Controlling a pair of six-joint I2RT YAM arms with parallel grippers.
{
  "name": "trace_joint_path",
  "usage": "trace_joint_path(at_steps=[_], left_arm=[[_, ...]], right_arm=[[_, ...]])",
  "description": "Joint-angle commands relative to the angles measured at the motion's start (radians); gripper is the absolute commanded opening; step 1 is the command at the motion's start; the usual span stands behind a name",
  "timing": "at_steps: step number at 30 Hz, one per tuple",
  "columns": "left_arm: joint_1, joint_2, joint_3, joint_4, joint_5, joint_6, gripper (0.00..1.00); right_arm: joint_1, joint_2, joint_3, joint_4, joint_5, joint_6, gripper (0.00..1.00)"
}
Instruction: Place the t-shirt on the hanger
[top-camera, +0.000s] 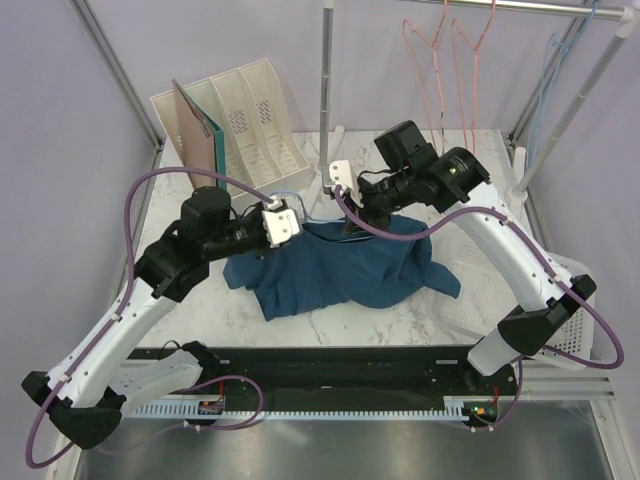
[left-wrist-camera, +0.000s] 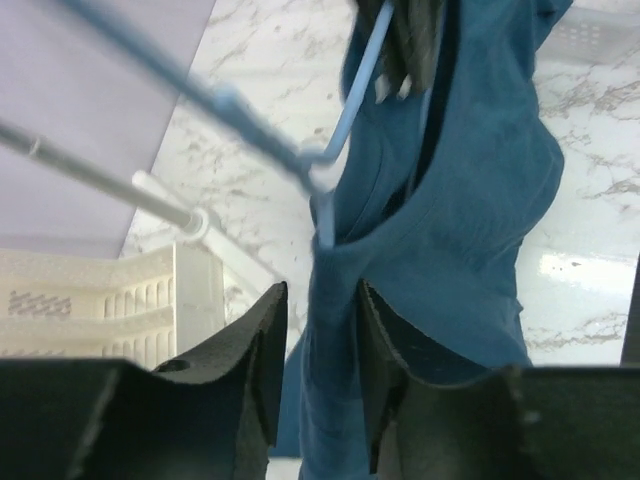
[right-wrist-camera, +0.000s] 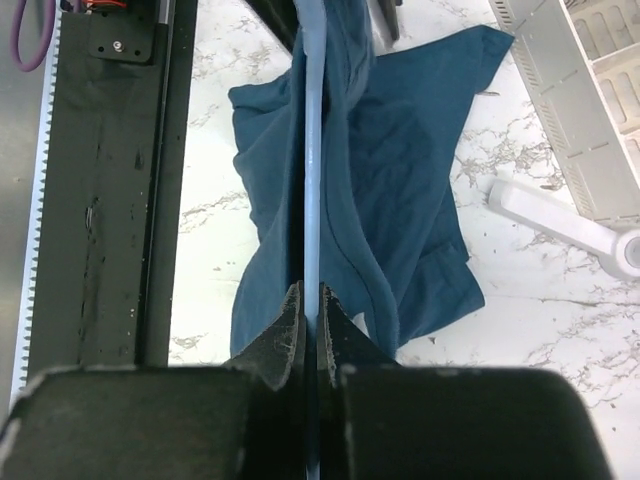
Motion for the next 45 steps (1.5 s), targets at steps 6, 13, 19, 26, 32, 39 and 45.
trace_joint_path(at_steps=[6,13,19,26,32,39,45], left_arm=[[0.269,-0.146,0.03,-0.349,0.194,-0.043,0.92],[0.479,-0.162,0.018,-0.469,0.284,0.069,0.94],[0.51,-0.208,0.001,-0.417,0.347,0.015,0.91],[0.46,-0.144,0.051,-0.36,0.414,-0.02,0.96],[0.232,-0.076,0.05,-0.363,0.078,0.076,0.95],[0.125,-0.056,0.036,-0.394,-0.183,0.274,0.96],[0.079,-0.039,0.059,-0.509,-0.323,0.42,0.98]], right_arm=[[-0.01,-0.064,-0.022,0.054,-0.018,-0.01,0.0],[-0.021,-0.075,-0.038,0.072,-0.001,0.003,0.0],[-0.05,-0.095,-0.072,0.137,-0.01,0.049,0.0],[-0.045,-0.067,-0.086,0.219,-0.046,0.17,0.0],[-0.038,-0.054,-0.088,0.287,-0.036,0.258,0.0],[-0.038,-0.058,-0.114,0.306,-0.007,0.263,0.0],[-0.036,-0.069,-0.129,0.307,-0.012,0.227,0.0]])
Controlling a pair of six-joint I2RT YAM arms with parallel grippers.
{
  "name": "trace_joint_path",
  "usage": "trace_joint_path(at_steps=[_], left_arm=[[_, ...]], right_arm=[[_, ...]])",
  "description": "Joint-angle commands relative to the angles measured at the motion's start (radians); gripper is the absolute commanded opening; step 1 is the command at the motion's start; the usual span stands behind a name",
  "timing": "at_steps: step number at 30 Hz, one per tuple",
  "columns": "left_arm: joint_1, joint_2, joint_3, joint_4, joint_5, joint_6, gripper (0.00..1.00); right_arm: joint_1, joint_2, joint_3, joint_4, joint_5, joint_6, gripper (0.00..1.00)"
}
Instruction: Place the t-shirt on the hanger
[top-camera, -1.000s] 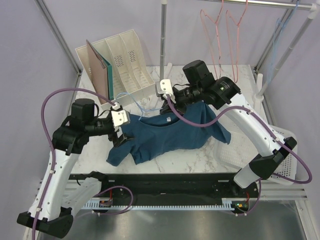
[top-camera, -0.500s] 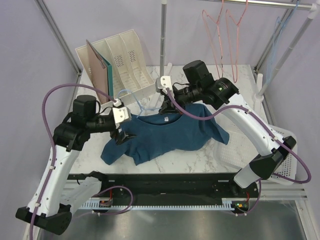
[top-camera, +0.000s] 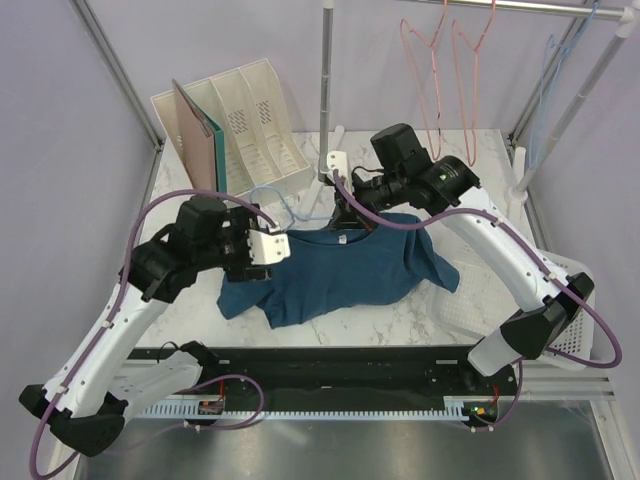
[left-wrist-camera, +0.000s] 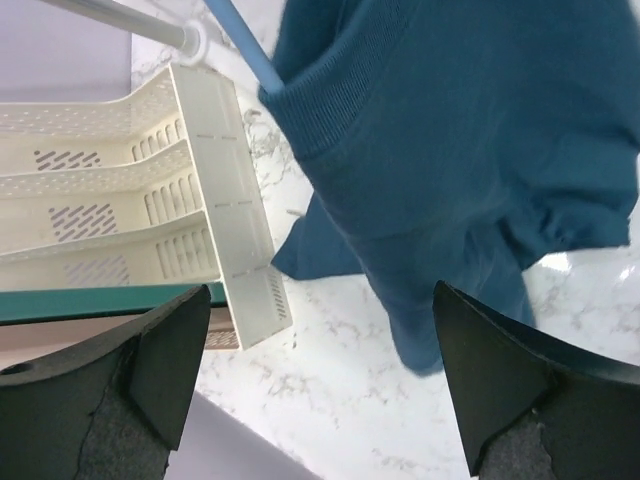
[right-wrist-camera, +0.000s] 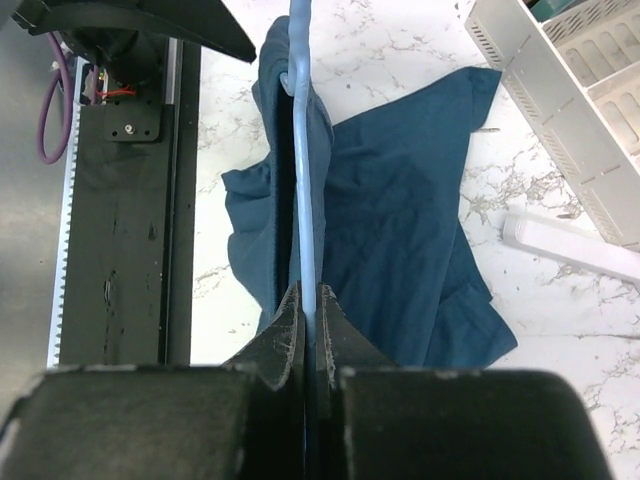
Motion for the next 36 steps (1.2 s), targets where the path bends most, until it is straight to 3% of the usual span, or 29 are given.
trace_joint_path(at_steps=[1,6,10,13,19,24,31,34,36], left_arm=[[-0.026,0.007,0.037,-0.149,-0.127,0.142,0.98],[-0.028,0.036,0.094,-0.165,-0.147,0.05,0.95],[-0.028,-0.097,-0.033,0.011,-0.176,0.024,0.96],[-0.017,-0.113,-0.064,-0.003,-0.179,0.008,0.95],[0.165,-0.148,-0.085,-0.037,0.071,-0.085,0.97],[0.346,-0.152,-0.136,-0.034,0.299,-0.076,0.97],[0.585,-0.148,-0.274,0.035,0.465,-0.058,0.92],[0.662,-0.11,-0.306,0.038,0.514,-0.026,0.85],[0.707,-0.085,-0.311,0.045,0.557,-0.015,0.69]], right_arm=[[-0.029,-0.049,-0.007,0.051,0.044,0.008,0.0],[-0.029,-0.094,-0.059,0.059,0.044,-0.029,0.0],[-0.03,-0.126,-0.11,0.082,0.047,-0.029,0.0],[-0.032,-0.131,-0.101,0.086,0.038,-0.025,0.0],[-0.035,-0.157,-0.099,0.088,-0.003,-0.014,0.0],[-0.038,-0.169,-0.07,0.096,-0.014,0.006,0.0],[-0.055,-0.184,-0.039,0.097,-0.023,0.018,0.0],[-0.071,-0.192,-0.036,0.097,-0.046,0.021,0.0],[-0.076,-0.203,-0.038,0.099,-0.049,0.023,0.0]])
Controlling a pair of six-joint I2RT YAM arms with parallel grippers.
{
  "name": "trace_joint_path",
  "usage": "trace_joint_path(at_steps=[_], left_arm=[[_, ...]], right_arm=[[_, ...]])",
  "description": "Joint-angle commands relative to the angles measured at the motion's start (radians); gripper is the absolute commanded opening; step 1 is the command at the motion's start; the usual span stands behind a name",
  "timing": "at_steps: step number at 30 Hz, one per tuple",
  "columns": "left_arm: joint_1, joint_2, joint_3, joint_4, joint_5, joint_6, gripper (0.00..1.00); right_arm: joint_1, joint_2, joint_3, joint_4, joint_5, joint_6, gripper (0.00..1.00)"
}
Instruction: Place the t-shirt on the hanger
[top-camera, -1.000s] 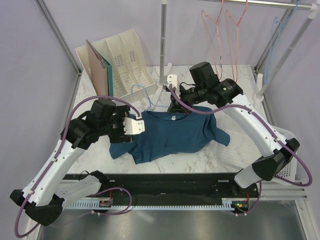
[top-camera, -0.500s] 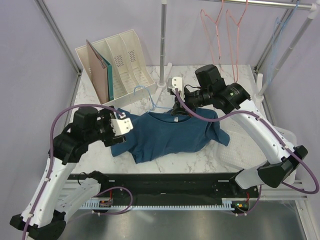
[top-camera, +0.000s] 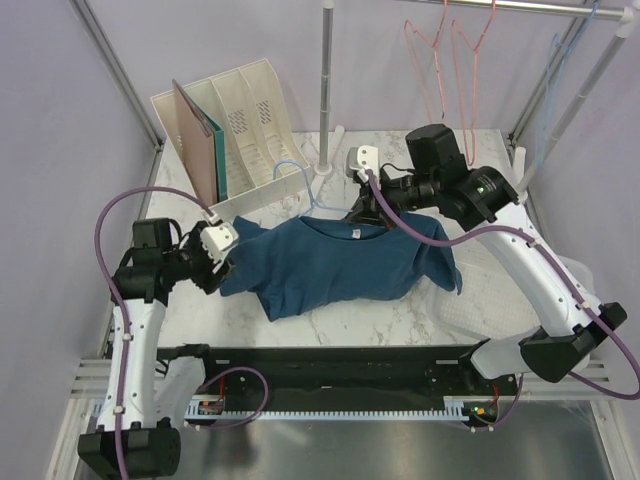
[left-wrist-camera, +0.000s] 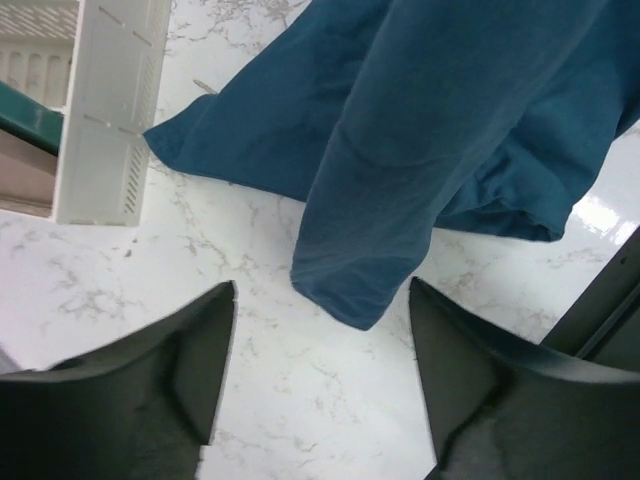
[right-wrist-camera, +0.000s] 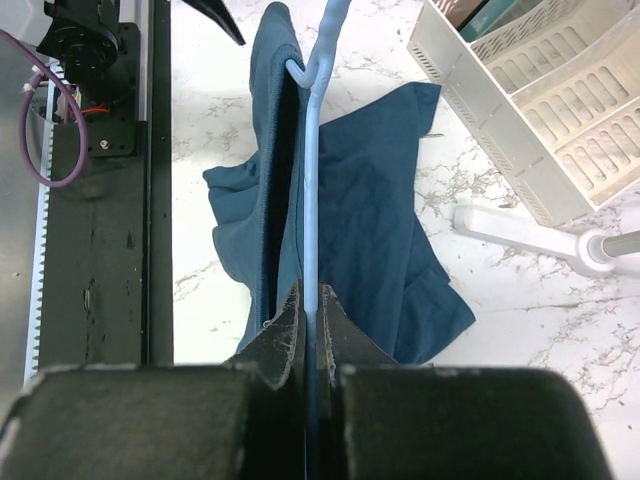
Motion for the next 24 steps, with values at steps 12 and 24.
trace_joint_path(at_steps=[12,24], left_arm=[[0.19,0.071,0.018,-0.03,0.459,0.174,0.84],[0.229,0.218,0.084,-0.025,0.247,0.222,0.26]], right_arm=[[-0.035,-0.066,0.045,0.054,-0.126,0.025,0.0],[-0.052,-0.06,0.044,0.098,-0.1,0.08,0.0]])
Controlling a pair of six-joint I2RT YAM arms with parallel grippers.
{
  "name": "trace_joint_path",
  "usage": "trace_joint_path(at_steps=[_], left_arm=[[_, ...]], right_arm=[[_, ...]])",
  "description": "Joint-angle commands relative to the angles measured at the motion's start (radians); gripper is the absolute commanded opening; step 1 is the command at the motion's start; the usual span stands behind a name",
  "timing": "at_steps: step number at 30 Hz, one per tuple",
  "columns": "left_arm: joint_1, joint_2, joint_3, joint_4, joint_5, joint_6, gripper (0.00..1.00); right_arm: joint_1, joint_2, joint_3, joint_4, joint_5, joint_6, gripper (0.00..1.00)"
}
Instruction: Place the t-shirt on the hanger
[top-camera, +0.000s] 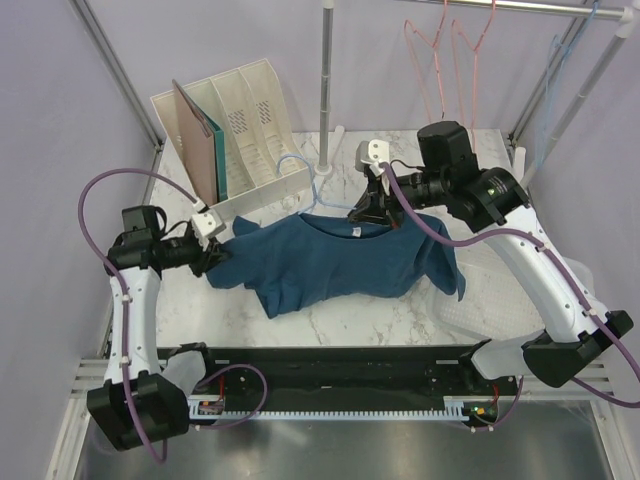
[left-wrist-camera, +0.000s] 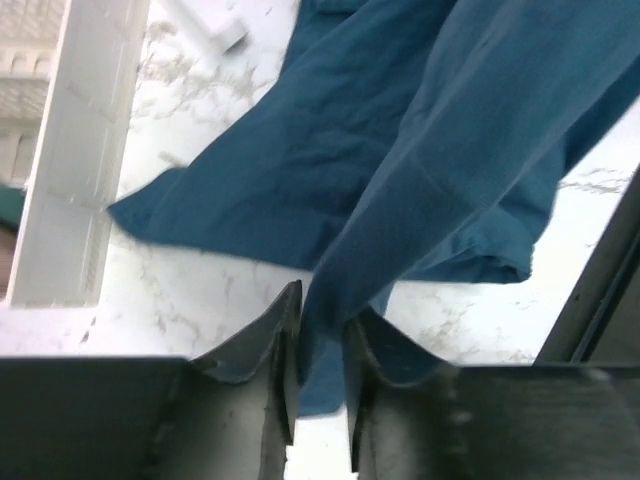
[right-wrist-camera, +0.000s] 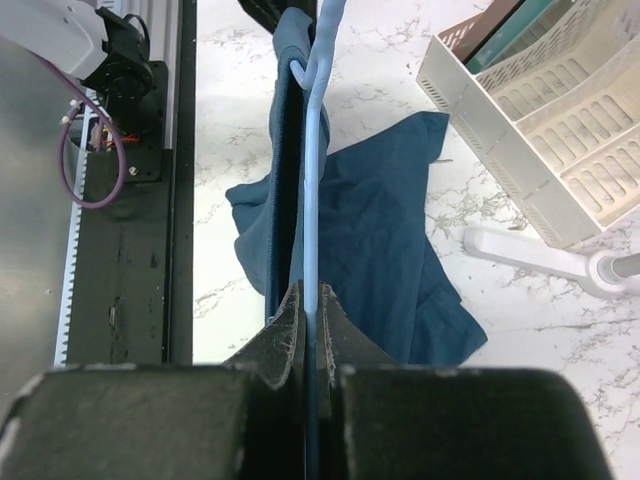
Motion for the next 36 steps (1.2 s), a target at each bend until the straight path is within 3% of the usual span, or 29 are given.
trace_joint_path(at_steps=[1,4,6,10,11,12,13,17,18,20,23,27,32,35,36], left_arm=[[0.086,0.065,0.072,-0.022,-0.135,0.098,0.16],[0.247,0.106,0.13,-0.058,-0.114,0.141,0.04],[0.332,0.112,0.164,-0.088,-0.099,0.185,0.02],[0.351,0.08,0.173,-0.225,-0.019,0.33,0.02],[0.341,0.073,0.194,-0.251,0.005,0.342,0.11],[0.334,0.065,0.213,-0.322,0.035,0.353,0.28],[0.325,0.056,0.236,-0.354,0.094,0.357,0.59],[0.189,-0.009,0.381,-0.369,0.171,0.18,0.73],[0.151,-0.019,0.403,-0.298,0.171,0.113,0.74],[0.028,-0.041,0.447,-0.205,0.13,-0.103,0.74],[-0.139,-0.05,0.489,-0.089,0.06,-0.263,0.76],[-0.324,-0.021,0.5,-0.001,-0.055,-0.36,0.8],[-0.532,0.017,0.488,0.097,-0.215,-0.391,0.79],[-0.638,0.051,0.484,0.099,-0.284,-0.376,0.64],[-0.656,0.056,0.483,0.097,-0.292,-0.365,0.4]], right_arm=[[-0.024,-0.028,0.041,0.086,0.019,0.04,0.0],[-0.063,-0.026,0.037,0.083,0.013,0.043,0.0],[-0.083,-0.026,0.034,0.083,0.004,0.04,0.0],[-0.085,-0.019,0.017,0.089,-0.044,0.042,0.0],[-0.085,-0.019,0.018,0.09,-0.053,0.043,0.0],[-0.082,-0.011,0.02,0.09,-0.061,0.045,0.0],[-0.077,-0.009,0.018,0.09,-0.067,0.045,0.0],[-0.047,-0.008,0.009,0.096,-0.084,0.045,0.0],[-0.041,-0.009,0.011,0.096,-0.079,0.042,0.0],[-0.028,-0.008,0.012,0.116,-0.069,0.051,0.0],[-0.01,-0.006,0.024,0.138,-0.053,0.068,0.0],[0.022,-0.005,0.035,0.15,-0.027,0.088,0.0],[0.061,-0.009,0.035,0.165,0.0,0.114,0.0],[0.071,-0.011,0.037,0.175,0.02,0.129,0.0],[0.074,-0.011,0.037,0.175,0.022,0.137,0.0]])
